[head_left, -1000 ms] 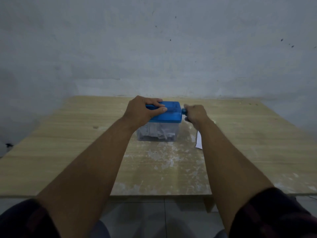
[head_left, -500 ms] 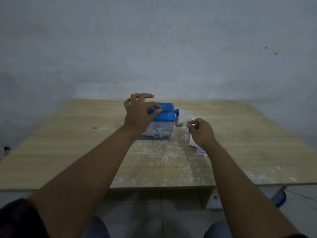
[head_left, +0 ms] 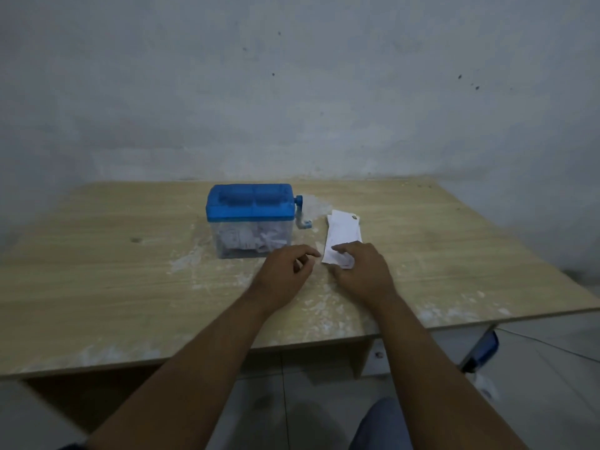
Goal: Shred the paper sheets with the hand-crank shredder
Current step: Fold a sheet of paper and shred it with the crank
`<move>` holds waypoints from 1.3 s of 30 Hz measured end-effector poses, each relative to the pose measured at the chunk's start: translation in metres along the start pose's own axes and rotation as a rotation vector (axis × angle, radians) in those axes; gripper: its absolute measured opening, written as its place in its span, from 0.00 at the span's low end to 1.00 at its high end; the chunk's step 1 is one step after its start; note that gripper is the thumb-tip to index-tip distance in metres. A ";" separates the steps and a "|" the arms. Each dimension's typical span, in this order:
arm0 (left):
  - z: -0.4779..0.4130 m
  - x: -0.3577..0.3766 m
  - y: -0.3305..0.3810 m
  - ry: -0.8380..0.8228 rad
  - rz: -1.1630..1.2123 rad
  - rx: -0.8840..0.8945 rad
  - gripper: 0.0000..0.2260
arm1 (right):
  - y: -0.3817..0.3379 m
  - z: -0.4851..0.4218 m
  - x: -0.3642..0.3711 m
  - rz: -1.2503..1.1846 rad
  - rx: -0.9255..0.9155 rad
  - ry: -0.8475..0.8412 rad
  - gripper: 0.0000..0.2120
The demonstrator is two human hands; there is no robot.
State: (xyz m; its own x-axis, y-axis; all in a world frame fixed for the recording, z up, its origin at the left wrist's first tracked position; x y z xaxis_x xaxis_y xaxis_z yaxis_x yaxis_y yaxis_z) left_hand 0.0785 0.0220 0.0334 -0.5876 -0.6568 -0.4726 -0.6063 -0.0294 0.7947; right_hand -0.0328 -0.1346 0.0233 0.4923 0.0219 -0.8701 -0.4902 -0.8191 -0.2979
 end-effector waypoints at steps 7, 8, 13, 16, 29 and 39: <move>0.000 -0.003 -0.010 0.018 0.140 -0.090 0.10 | -0.010 -0.003 -0.005 0.083 -0.068 0.063 0.15; -0.001 -0.004 -0.012 0.023 0.162 -0.106 0.10 | -0.013 -0.002 -0.007 0.092 -0.091 0.091 0.12; 0.000 -0.004 -0.015 0.014 0.299 -0.190 0.13 | -0.019 0.004 -0.024 0.059 -0.146 0.224 0.05; 0.000 -0.003 -0.015 0.006 0.375 -0.234 0.13 | -0.024 0.010 -0.032 0.055 -0.205 0.297 0.04; -0.009 -0.026 0.010 0.077 0.658 -0.261 0.08 | -0.041 0.022 -0.048 -0.641 0.048 0.313 0.09; -0.033 -0.084 0.062 0.147 0.569 0.000 0.13 | -0.085 -0.018 -0.074 -1.154 0.067 0.180 0.26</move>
State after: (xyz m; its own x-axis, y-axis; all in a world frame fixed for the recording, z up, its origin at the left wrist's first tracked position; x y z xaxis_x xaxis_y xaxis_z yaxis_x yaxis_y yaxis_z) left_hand 0.1084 0.0508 0.1350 -0.7402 -0.6668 0.0859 -0.2176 0.3585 0.9078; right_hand -0.0148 -0.0765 0.1203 0.7626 0.6469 -0.0031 0.2801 -0.3346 -0.8998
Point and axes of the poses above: each hand's wrist, its own z-axis away from the middle knuckle, its own x-axis out of the palm, y = z × x, the point moved 9 cm from there along -z, towards the middle knuckle, and after that the axes turned 13 degrees about z, right-handed, at the moved point
